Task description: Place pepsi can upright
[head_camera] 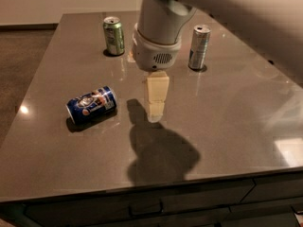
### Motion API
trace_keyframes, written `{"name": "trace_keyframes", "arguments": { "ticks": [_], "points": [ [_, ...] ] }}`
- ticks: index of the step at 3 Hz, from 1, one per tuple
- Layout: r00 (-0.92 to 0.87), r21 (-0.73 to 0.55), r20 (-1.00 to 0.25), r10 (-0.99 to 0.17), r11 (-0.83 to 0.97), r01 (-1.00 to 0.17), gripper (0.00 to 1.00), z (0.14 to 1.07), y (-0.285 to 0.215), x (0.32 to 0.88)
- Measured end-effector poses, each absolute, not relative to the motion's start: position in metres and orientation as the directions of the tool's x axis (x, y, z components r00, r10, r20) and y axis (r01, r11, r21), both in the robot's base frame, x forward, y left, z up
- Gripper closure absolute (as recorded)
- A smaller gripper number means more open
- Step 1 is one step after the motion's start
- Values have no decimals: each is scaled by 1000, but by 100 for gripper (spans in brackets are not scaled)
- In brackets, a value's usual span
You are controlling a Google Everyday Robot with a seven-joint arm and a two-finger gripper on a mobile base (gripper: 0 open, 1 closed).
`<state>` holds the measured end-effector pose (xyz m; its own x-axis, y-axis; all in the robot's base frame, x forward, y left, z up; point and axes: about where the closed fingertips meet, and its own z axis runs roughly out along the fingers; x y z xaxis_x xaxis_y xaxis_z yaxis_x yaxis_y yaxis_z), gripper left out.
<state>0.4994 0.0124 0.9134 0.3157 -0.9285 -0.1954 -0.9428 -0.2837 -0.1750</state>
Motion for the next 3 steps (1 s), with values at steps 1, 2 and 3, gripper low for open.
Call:
{"name": "trace_keyframes", "arguments": {
  "ticks": [1,2,3],
  "points": [
    [363,-150,-182,-914,-339,-929,0,898,45,500],
    [392,-129,-182,-902,-374,-919,0,886,72,499],
    [418,-125,-188,-889,-400,-908,0,877,98,497]
  ]
}}
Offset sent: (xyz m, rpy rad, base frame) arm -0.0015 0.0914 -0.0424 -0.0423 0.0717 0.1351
